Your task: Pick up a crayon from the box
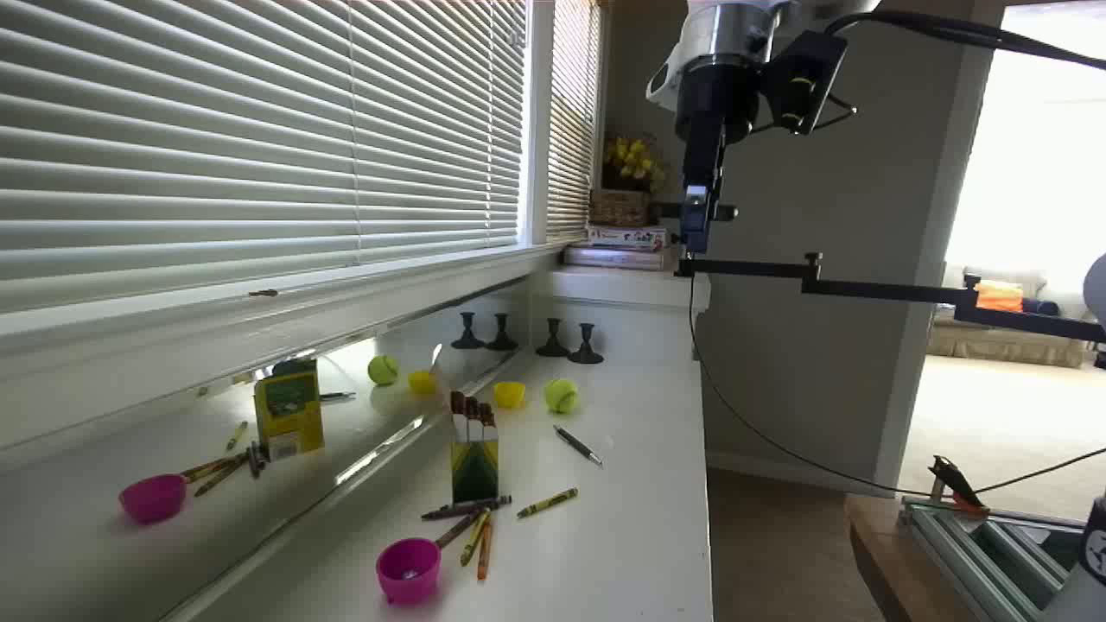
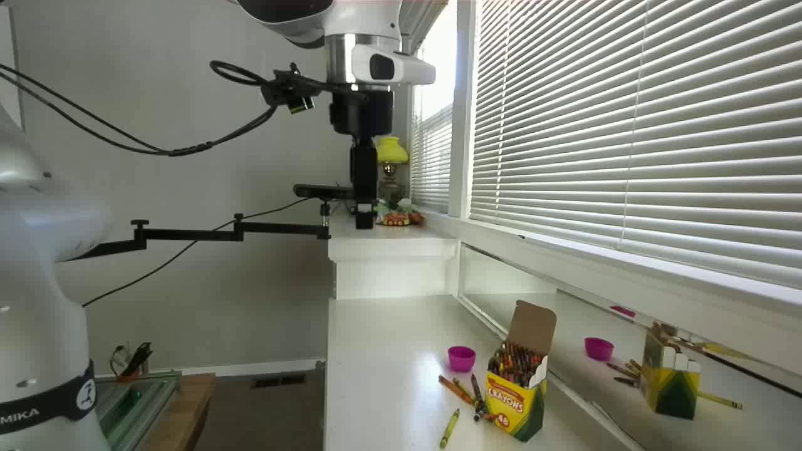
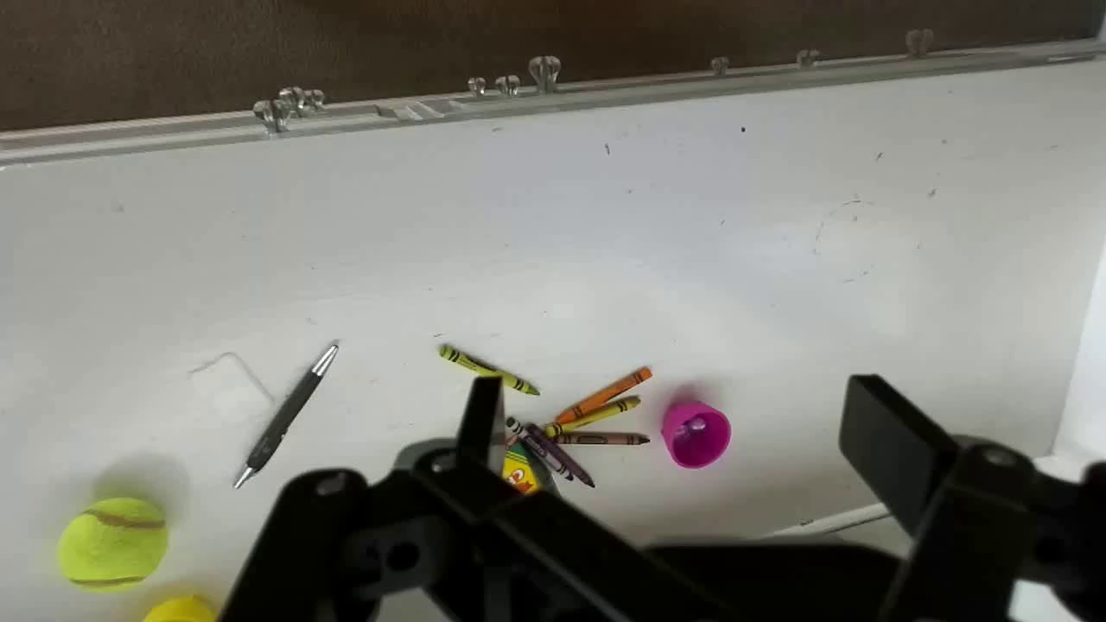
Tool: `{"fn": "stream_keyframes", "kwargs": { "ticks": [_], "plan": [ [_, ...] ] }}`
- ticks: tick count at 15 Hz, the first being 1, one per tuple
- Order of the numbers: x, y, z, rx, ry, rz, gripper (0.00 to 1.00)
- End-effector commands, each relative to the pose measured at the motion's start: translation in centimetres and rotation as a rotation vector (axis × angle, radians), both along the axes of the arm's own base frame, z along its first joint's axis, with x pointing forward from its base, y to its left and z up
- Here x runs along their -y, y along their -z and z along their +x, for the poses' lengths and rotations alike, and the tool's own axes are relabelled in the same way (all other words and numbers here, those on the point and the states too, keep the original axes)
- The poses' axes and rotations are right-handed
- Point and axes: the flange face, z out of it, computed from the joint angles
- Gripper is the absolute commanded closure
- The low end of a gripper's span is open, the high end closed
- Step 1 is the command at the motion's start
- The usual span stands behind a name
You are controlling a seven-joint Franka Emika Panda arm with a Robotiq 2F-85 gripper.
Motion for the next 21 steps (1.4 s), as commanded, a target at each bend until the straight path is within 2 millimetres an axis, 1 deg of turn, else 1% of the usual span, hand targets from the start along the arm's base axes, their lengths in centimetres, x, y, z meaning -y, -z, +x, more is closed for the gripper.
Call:
{"fn": "stream_keyframes", "kwargs": {
  "ticks": [1, 5, 6, 9, 13, 18, 20, 21],
  "plan": [
    [0.0, -0.1, 0.0, -0.001, 0.000, 0.000, 0.00],
    [0.0, -0.1, 0.0, -0.001, 0.000, 0.000, 0.00],
    [0.2, 0.2, 0.9, 0.002, 0.014, 0.003, 0.00],
    [1.1, 1.6, 2.5, -0.010, 0.051, -0.003, 0.00],
    [2.3, 4.2, 5.4, -0.032, 0.110, -0.011, 0.00],
    [3.1, 7.9, 9.4, -0.051, 0.182, -0.060, 0.00],
    [3.1, 9.3, 11.6, -0.019, 0.148, -0.080, 0.00],
    [3.1, 9.8, 12.8, 0.009, 0.116, -0.117, 0.00]
  ]
}}
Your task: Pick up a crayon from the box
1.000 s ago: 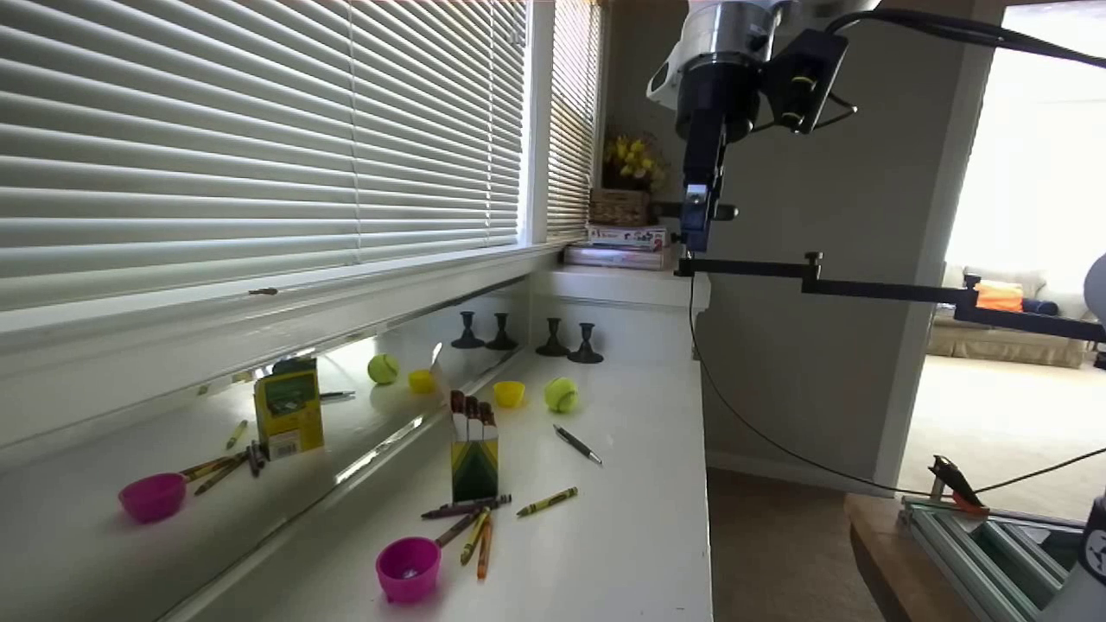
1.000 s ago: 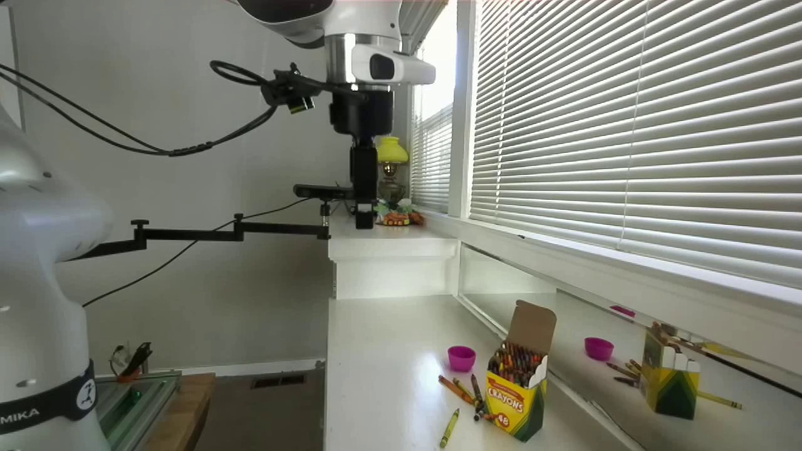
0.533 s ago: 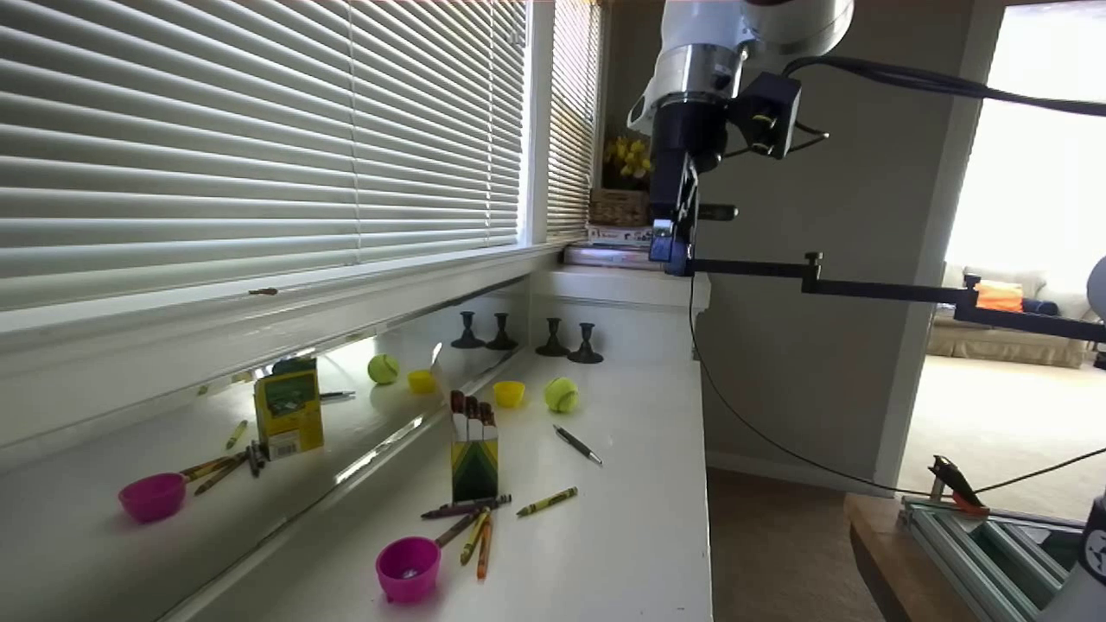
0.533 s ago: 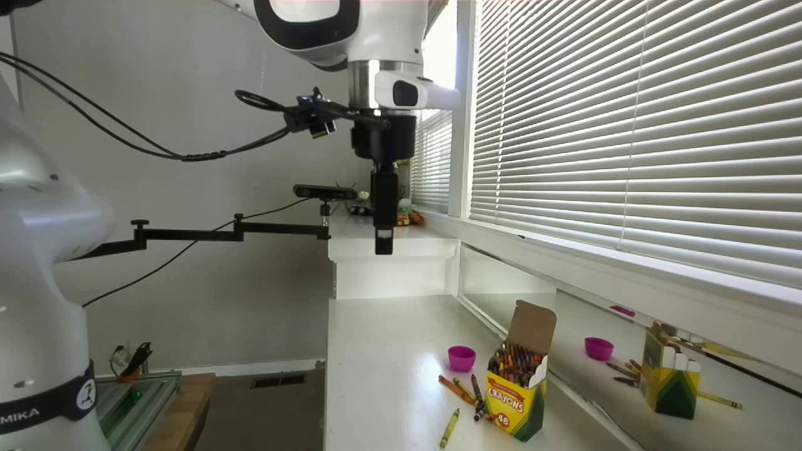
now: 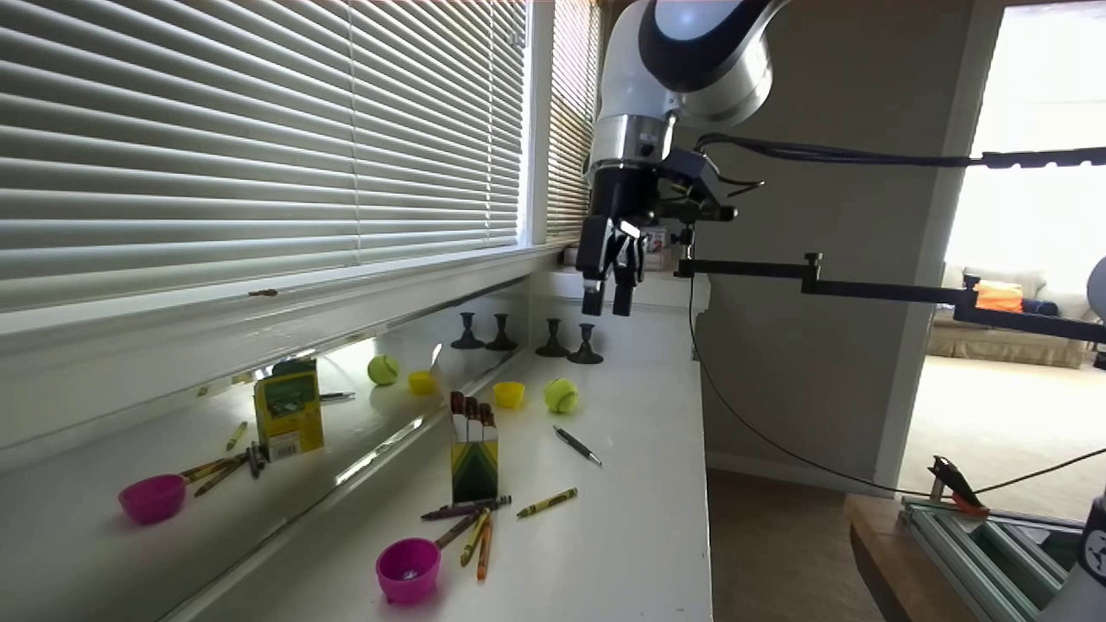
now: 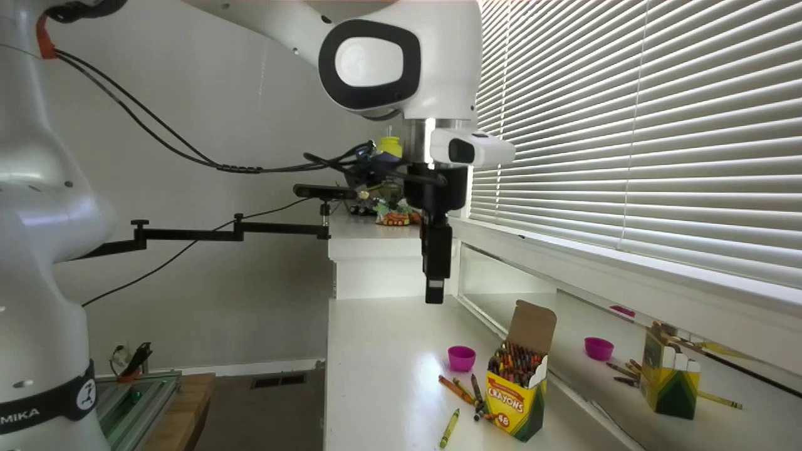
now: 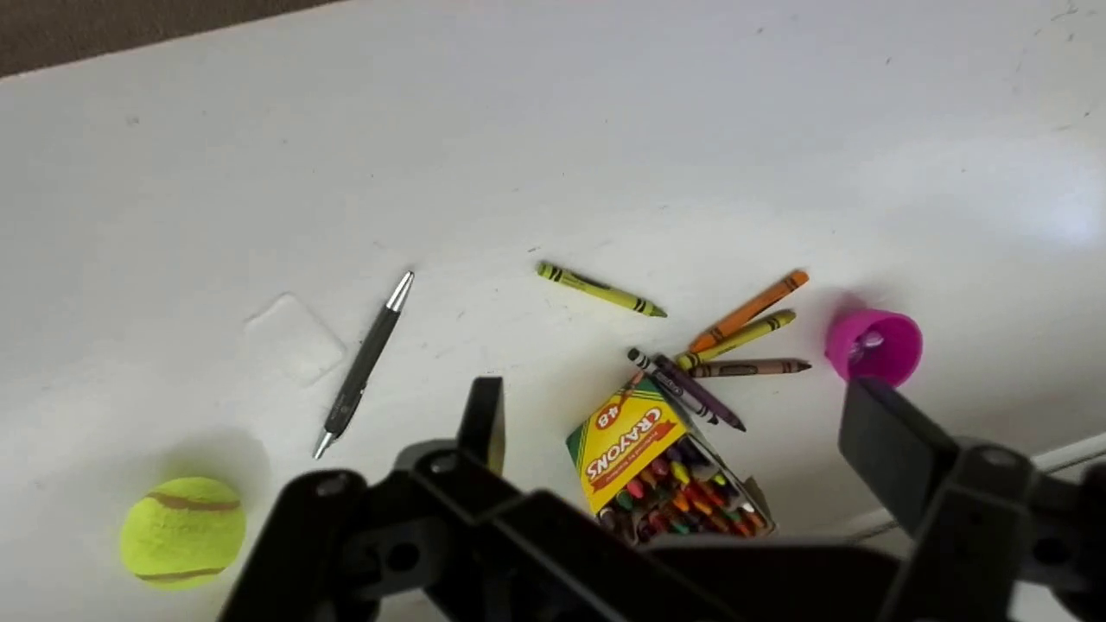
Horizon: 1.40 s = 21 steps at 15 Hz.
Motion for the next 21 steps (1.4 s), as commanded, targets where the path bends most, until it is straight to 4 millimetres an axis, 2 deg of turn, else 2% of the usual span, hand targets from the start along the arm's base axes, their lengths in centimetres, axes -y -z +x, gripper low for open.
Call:
{"fn": "stream_keyframes", "kwargs": {
  "ticks": [1, 5, 9, 11, 12, 17, 21],
  "plan": [
    [0.1, 1.6, 5.0, 0.054, -0.069, -0.075, 0.00],
    [0.2, 2.4, 9.2, 0.132, -0.140, -0.138, 0.00],
    [-0.1, 3.9, 11.5, 0.095, -0.214, -0.134, 0.00],
    [-0.4, 4.1, 11.7, -0.006, -0.206, -0.065, 0.00],
    [-0.6, 4.5, 10.6, 0.062, -0.188, -0.102, 0.00],
    [-0.5, 4.3, 11.2, 0.003, -0.197, -0.079, 0.00],
    [-1.1, 6.5, 12.8, -0.001, -0.204, -0.093, 0.00]
  ]
}}
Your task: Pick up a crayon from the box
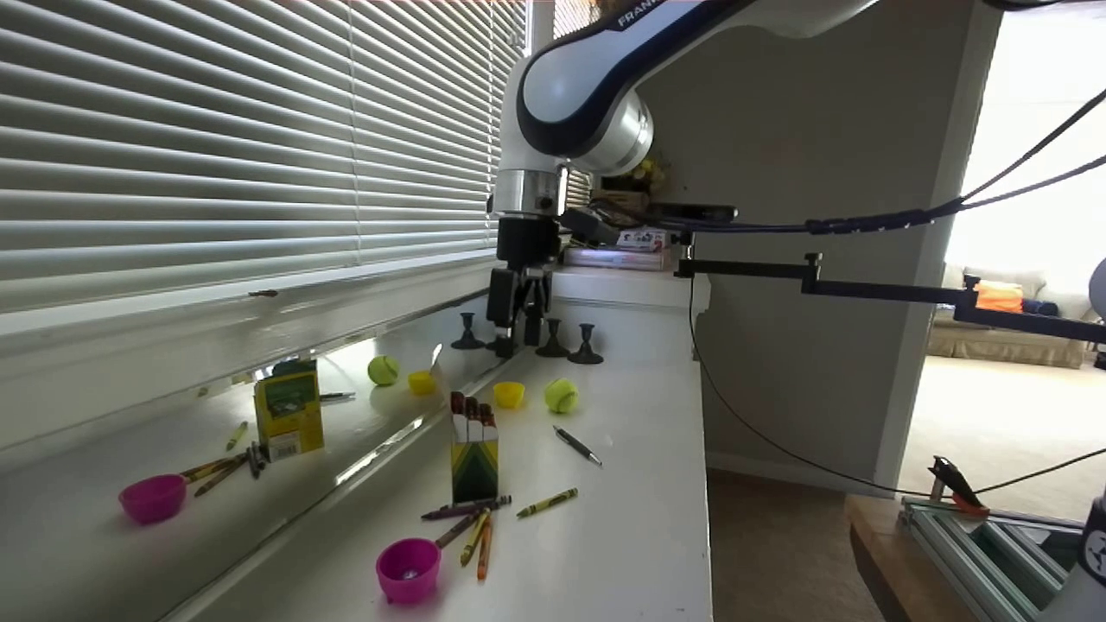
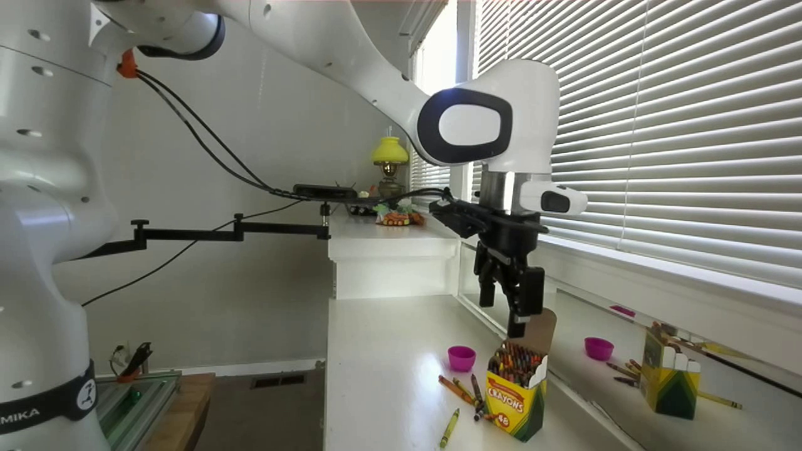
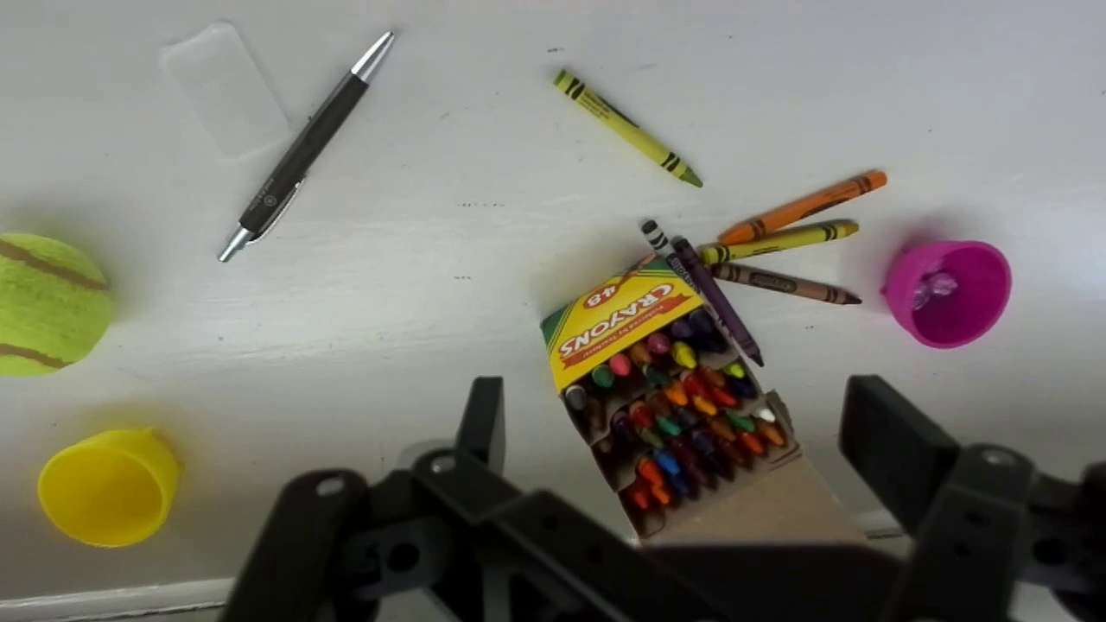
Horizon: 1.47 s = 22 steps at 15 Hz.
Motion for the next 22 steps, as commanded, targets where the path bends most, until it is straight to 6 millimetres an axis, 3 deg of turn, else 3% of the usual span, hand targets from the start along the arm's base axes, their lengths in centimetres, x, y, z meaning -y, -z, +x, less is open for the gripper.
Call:
{"fn": "stream_keyframes", "kwargs": {
  "ticks": [1, 6, 7, 13, 15, 16, 17, 22],
  "plan": [
    [-0.4, 1.7, 1.7, 0.011, -0.006, -0.019, 0.00],
    [-0.3, 2.7, 3.1, 0.095, 0.008, -0.071, 0.00],
    [-0.2, 2.9, 3.3, 0.097, 0.008, -0.072, 0.19],
    [-0.4, 3.7, 3.9, 0.086, -0.001, -0.061, 0.63],
    [-0.5, 4.1, 4.3, 0.089, -0.008, -0.057, 0.68],
    [-0.5, 4.3, 4.5, 0.089, -0.009, -0.056, 0.64],
    [-0.5, 4.5, 4.7, 0.091, -0.009, -0.059, 0.66],
    [-0.4, 5.3, 5.9, 0.099, -0.013, -0.061, 0.60]
  ]
}}
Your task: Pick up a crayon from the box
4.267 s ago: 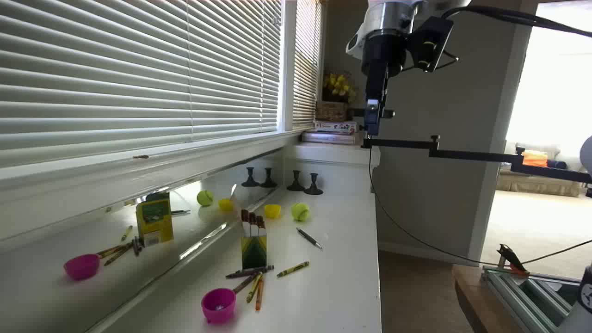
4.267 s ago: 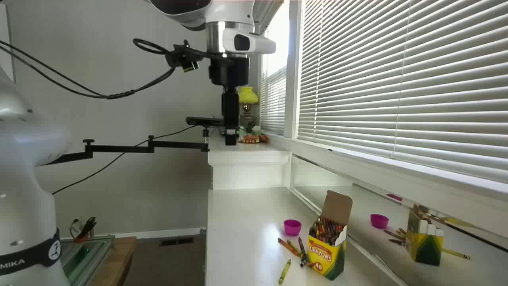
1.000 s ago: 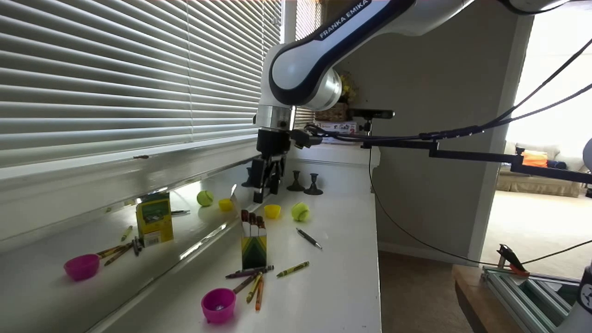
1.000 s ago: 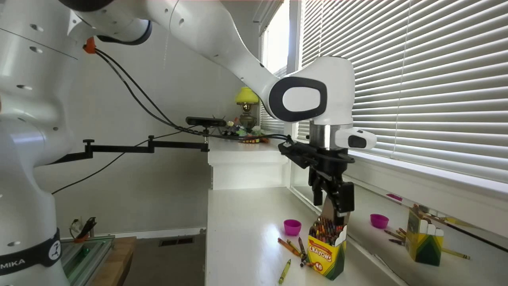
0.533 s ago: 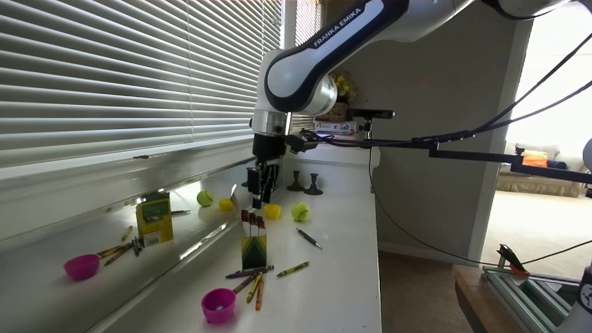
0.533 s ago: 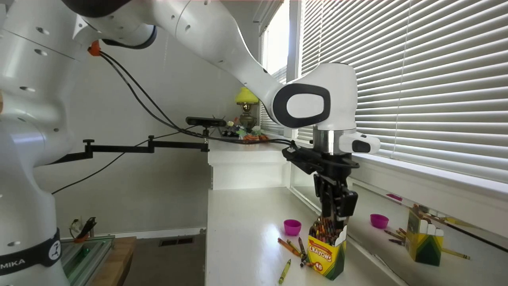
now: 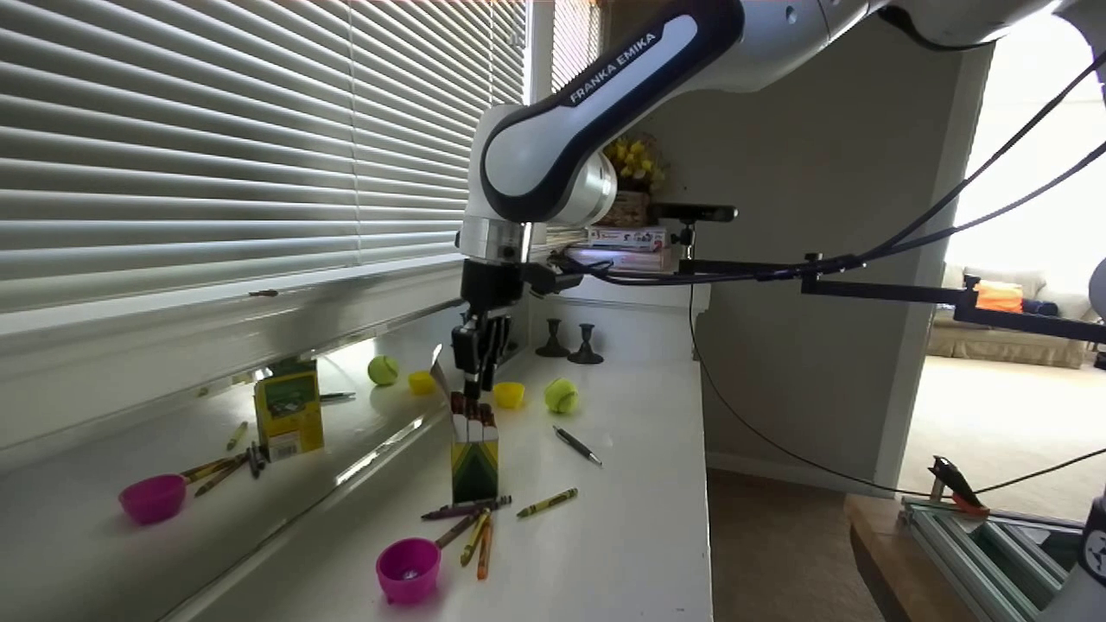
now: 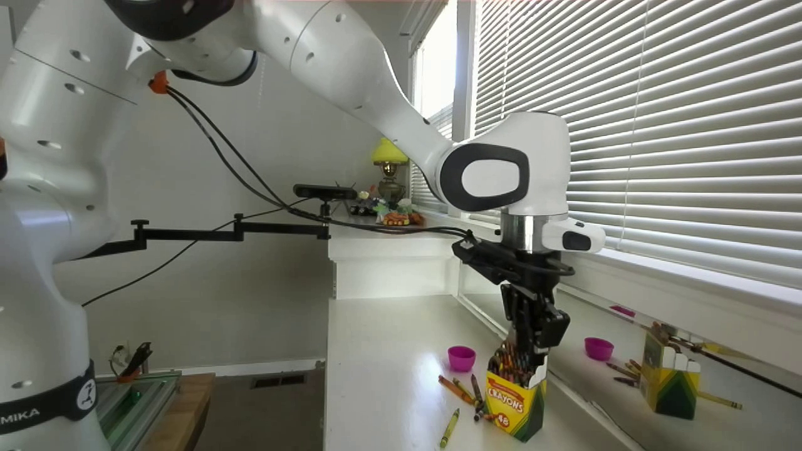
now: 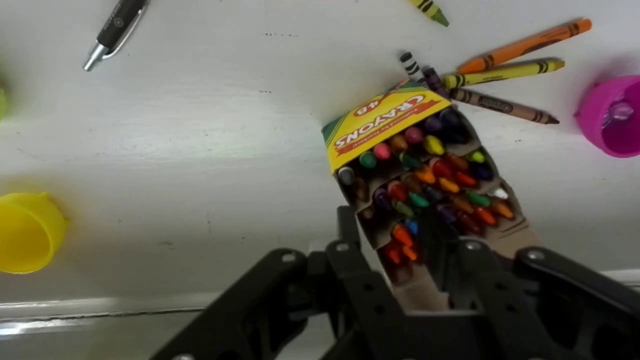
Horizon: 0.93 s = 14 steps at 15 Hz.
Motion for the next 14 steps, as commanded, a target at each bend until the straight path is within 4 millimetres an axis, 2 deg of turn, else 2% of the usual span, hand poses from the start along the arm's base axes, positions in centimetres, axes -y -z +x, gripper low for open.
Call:
{"fn": "stream_keyframes", "kwargs": {
  "ticks": [1, 5, 7, 9, 14],
  "plan": [
    [0.3, 0.4, 1.6, 0.023, 0.004, -0.012, 0.62],
    [-0.1, 0.3, 1.9, 0.021, -0.003, -0.014, 0.80],
    [-0.6, -0.4, 1.3, 0.004, -0.003, -0.021, 0.86],
    [-0.6, -1.0, 0.7, -0.012, 0.004, -0.028, 0.98],
    [-0.6, -1.1, 0.3, -0.049, -0.004, -0.027, 0.99]
  ]
}}
